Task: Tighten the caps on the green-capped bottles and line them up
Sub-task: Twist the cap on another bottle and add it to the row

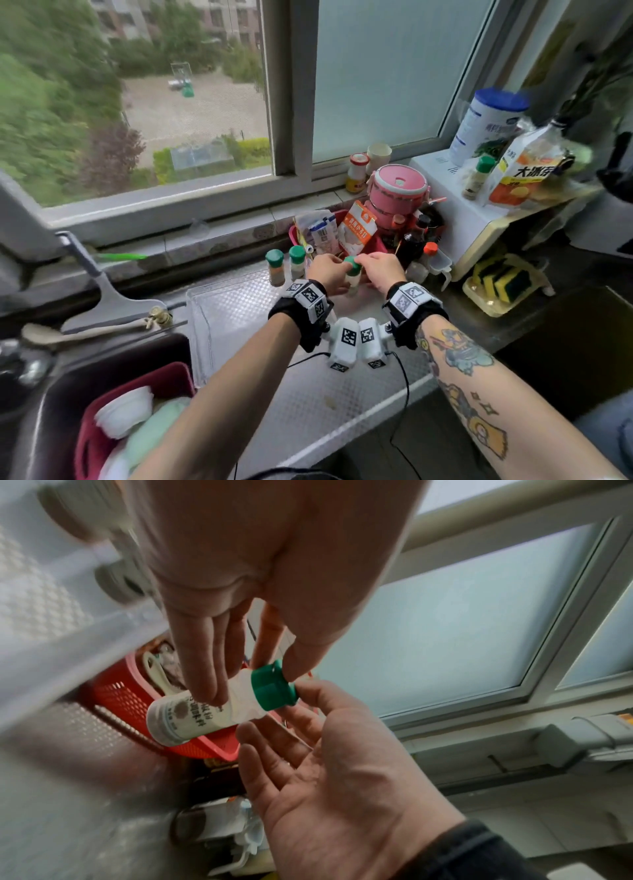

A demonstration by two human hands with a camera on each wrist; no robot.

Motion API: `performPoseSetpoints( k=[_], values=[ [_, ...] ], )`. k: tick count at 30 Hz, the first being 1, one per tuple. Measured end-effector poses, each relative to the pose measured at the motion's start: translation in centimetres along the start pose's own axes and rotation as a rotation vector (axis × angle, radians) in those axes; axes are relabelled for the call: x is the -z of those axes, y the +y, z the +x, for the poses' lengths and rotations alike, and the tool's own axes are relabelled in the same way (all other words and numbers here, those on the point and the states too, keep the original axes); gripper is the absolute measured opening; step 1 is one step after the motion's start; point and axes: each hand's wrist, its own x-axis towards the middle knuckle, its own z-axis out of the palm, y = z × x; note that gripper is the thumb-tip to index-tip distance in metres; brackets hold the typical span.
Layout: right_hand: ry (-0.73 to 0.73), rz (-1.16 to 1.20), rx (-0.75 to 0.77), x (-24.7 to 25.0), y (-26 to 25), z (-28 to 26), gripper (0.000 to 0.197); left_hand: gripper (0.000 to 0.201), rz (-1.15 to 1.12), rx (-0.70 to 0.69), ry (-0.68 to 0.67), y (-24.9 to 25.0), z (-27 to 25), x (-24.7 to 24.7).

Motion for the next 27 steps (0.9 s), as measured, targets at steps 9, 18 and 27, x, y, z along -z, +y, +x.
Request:
performPoseSetpoints(
  k=[9,18,27],
  values=[
    [-0.135,0.028,0.055,-8.9,-2.7,-4.6,0.030,0.007,-0.026,0.005,0.135,-2.5,-2.5,9.6],
    [-0.291,0.066,0.024,-16.2,-3.8,-4.5,0.012,0.012,-0.079,0.011,0.300,-4.2,-1.7,16.0],
    [-0.367,0.104,-0.015,-17.4,-5.0,-4.0,0.027,0.009,-0.103,0.022,0.350,-4.4,0.2,17.1]
  ],
)
